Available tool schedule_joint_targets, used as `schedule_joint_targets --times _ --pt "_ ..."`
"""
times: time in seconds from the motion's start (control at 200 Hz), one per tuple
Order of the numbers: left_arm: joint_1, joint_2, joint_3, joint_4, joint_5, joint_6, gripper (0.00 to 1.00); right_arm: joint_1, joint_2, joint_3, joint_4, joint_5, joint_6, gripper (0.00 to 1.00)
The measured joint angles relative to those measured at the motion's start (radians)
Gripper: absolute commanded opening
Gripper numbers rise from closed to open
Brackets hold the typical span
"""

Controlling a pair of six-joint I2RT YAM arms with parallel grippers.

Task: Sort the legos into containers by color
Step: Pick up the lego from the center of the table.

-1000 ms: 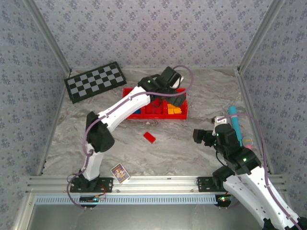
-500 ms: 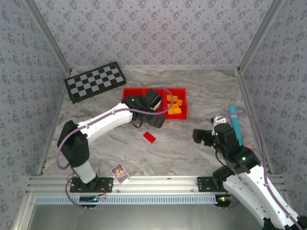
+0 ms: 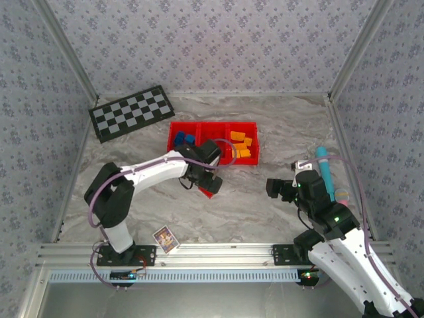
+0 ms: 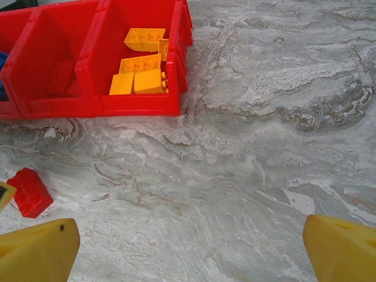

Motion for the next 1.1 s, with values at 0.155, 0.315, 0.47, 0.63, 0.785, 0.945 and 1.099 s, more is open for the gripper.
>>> schedule_joint_targets --times 0.155,0.315,0.47,0.63,0.785,0.945,1.099 --pt "0.000 0.056 0.000 0.011 0.023 0.008 0.99 0.000 0.000 0.000 0.000 0.000 0.000 1.00" --pt "0.000 0.101 0.003 0.010 0.038 0.018 0.97 0.000 0.004 0.000 0.000 0.000 0.000 1.00" --pt "0.000 0.139 0.015 0.007 0.042 0.023 0.92 0.000 0.020 0.000 0.000 0.000 0.000 1.00" --pt "0.000 0.183 0.053 0.006 0.049 0.032 0.79 0.000 0.024 0.000 0.000 0.000 0.000 1.00" --pt "0.000 0.200 0.076 -0.017 0.037 0.038 0.66 0.000 0.024 0.000 0.000 0.000 0.000 1.00" --pt "0.000 0.200 0.079 -0.019 0.036 0.037 0.56 0.000 0.024 0.000 0.000 0.000 0.000 1.00" --pt "0.000 0.200 0.079 -0.019 0.033 0.034 0.50 0.000 0.024 0.000 0.000 0.000 0.000 1.00"
